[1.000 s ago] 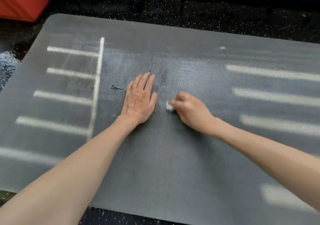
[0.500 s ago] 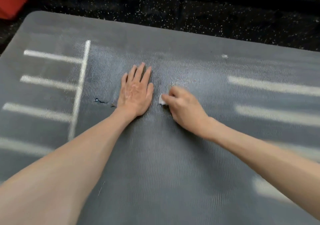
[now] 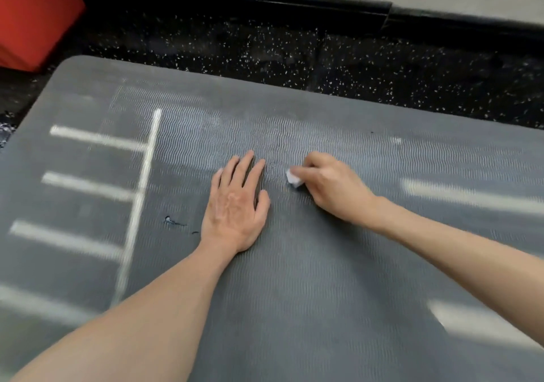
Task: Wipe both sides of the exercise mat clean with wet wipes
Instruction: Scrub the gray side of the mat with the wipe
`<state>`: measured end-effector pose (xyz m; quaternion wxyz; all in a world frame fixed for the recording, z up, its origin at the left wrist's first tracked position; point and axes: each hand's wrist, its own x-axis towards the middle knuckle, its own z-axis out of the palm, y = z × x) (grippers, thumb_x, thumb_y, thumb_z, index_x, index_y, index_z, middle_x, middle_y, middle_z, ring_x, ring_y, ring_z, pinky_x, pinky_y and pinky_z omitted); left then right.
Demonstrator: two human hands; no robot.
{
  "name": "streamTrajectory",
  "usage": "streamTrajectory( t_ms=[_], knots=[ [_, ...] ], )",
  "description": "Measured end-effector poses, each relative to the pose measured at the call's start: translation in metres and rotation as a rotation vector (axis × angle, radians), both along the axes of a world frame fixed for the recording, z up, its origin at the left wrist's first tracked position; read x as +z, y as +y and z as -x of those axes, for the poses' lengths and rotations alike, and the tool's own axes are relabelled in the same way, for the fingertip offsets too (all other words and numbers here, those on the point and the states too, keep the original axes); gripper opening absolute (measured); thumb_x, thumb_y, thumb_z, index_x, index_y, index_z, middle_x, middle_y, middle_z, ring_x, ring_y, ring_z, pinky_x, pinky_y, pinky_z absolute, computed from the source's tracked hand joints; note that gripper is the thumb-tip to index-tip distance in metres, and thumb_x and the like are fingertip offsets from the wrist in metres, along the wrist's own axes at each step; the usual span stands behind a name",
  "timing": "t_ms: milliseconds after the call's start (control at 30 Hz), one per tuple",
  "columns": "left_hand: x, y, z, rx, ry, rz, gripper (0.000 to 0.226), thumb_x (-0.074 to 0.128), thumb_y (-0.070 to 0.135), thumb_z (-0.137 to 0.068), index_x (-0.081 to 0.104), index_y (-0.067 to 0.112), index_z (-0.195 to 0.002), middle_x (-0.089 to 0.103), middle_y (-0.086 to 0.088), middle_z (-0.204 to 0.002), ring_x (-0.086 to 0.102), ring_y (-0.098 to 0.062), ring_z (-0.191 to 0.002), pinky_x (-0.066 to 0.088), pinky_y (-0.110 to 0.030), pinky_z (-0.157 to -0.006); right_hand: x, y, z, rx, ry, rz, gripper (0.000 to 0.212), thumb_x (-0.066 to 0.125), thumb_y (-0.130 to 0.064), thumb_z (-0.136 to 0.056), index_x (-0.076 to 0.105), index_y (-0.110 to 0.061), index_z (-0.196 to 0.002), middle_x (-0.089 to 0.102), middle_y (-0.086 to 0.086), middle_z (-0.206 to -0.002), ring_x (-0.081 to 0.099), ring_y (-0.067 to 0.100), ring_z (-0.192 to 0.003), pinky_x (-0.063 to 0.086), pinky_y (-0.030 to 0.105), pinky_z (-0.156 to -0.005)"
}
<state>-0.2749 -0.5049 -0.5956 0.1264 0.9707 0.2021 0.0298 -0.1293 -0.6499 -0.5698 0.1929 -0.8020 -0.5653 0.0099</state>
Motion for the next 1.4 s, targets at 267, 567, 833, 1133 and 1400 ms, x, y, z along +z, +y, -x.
streamTrajectory(
  t_ms=[267, 567, 833, 1133, 1400],
  knots=[
    [0.001, 0.000, 0.000, 0.008, 0.025, -0.016, 0.060, 0.031, 0.039, -0.093, 0.038, 0.018, -0.148, 0.030, -0.004, -0.159, 0.025, -0.025, -0.146, 0.020, -0.046, -0.120, 0.007, -0.004, 0.005, 0.223, 0.127, 0.100, 0.031, 0.041, -0.014, -0.091, 0.070, -0.004, -0.092, 0.054, 0.013, -0.081, 0.052, 0.028, -0.066, 0.041, 0.033, -0.054],
    [0.002, 0.000, -0.002, 0.015, 0.034, -0.027, 0.060, 0.032, 0.039, -0.092, 0.039, 0.019, -0.148, 0.032, -0.004, -0.158, 0.026, -0.025, -0.146, 0.019, -0.046, -0.119, 0.006, 0.015, -0.056, -0.045, 0.128, 0.045, 0.016, 0.056, -0.002, -0.090, 0.071, 0.001, -0.093, 0.053, 0.015, -0.081, 0.050, 0.026, -0.068, 0.042, 0.034, -0.055],
    [0.000, 0.001, -0.001, 0.011, 0.065, -0.042, 0.059, 0.032, 0.039, -0.092, 0.037, 0.020, -0.148, 0.029, -0.002, -0.159, 0.026, -0.025, -0.146, 0.016, -0.044, -0.119, -0.004, 0.041, -0.086, -0.209, 0.128, -0.059, 0.019, 0.056, -0.003, -0.090, 0.074, -0.003, -0.096, 0.053, 0.015, -0.080, 0.052, 0.029, -0.071, 0.039, 0.033, -0.058],
    [0.000, 0.002, -0.001, 0.012, 0.080, -0.027, 0.059, 0.032, 0.039, -0.092, 0.037, 0.020, -0.148, 0.028, -0.001, -0.159, 0.024, -0.023, -0.147, 0.018, -0.045, -0.119, 0.002, 0.029, -0.102, -0.279, 0.157, -0.043, 0.019, 0.056, -0.004, -0.091, 0.075, -0.008, -0.092, 0.056, 0.012, -0.078, 0.052, 0.025, -0.073, 0.041, 0.034, -0.062],
    [0.001, 0.001, 0.000, 0.010, 0.097, -0.024, 0.060, 0.031, 0.039, -0.092, 0.036, 0.020, -0.149, 0.028, -0.001, -0.160, 0.023, -0.023, -0.147, 0.016, -0.045, -0.118, -0.001, 0.012, -0.092, -0.352, 0.174, -0.024, 0.021, 0.056, 0.002, -0.088, 0.074, -0.005, -0.095, 0.054, 0.013, -0.079, 0.050, 0.024, -0.072, 0.028, 0.027, -0.062]
  ],
)
